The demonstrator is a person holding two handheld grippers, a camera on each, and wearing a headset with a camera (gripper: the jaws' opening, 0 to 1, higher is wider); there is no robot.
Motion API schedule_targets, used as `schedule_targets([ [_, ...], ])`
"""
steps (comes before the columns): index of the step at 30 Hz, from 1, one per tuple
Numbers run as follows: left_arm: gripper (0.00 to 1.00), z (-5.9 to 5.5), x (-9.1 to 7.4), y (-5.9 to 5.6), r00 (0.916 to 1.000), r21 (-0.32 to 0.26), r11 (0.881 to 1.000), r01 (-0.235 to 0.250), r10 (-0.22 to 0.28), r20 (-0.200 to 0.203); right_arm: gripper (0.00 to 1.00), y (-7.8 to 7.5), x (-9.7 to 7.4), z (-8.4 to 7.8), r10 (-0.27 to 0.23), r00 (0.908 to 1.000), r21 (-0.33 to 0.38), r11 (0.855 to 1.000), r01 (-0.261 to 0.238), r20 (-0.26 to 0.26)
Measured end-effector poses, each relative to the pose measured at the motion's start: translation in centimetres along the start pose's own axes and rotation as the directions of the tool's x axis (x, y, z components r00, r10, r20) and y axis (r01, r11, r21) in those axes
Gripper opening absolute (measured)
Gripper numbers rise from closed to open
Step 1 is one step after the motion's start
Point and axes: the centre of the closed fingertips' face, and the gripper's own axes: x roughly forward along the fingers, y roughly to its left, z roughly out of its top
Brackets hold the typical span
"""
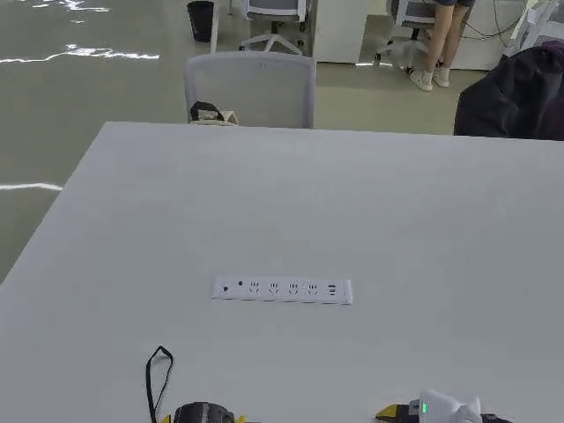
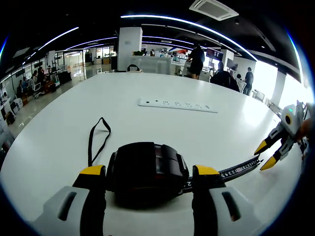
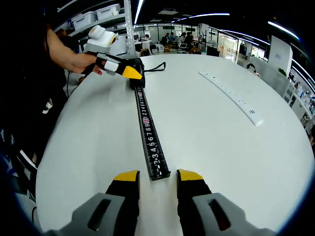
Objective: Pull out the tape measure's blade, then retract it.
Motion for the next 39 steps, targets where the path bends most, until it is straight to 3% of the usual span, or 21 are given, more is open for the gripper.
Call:
schedule_targets([
  [12,0.65,-0.1,0.3,0.3,1.0,-0.025,1.0,-0.008,0.008,0.001,0.15,-0.1,0.5,-0.5,0.044,0.9989,-0.018,0.999,-0.044,-0.014],
  [18,0.64,-0.4,0.7,0.5,1.0,-0.02,1.0,-0.006,0.006,-0.002,0.14,-0.3,0.5,-0.4,0.03,0.9994,-0.059,0.998,-0.031,-0.017],
  [20,0.64,-0.4,0.7,0.5,1.0,-0.016,1.0,-0.004,0.004,-0.002,0.13,-0.4,0.5,-0.3,0.025,0.9995,-0.029,0.999,-0.026,-0.019],
  [26,0.63,-0.6,0.9,0.6,1.0,-0.012,1.0,-0.006,0.006,-0.003,0.12,-0.5,0.6,-0.4,0.015,0.9994,-0.051,0.999,-0.017,-0.032],
  [39,0.62,-0.4,0.4,0.4,1.0,-0.005,1.0,-0.002,0.002,-0.007,0.12,0.2,1.0,0.5,0.035,0.999,-0.063,0.997,-0.036,-0.028],
])
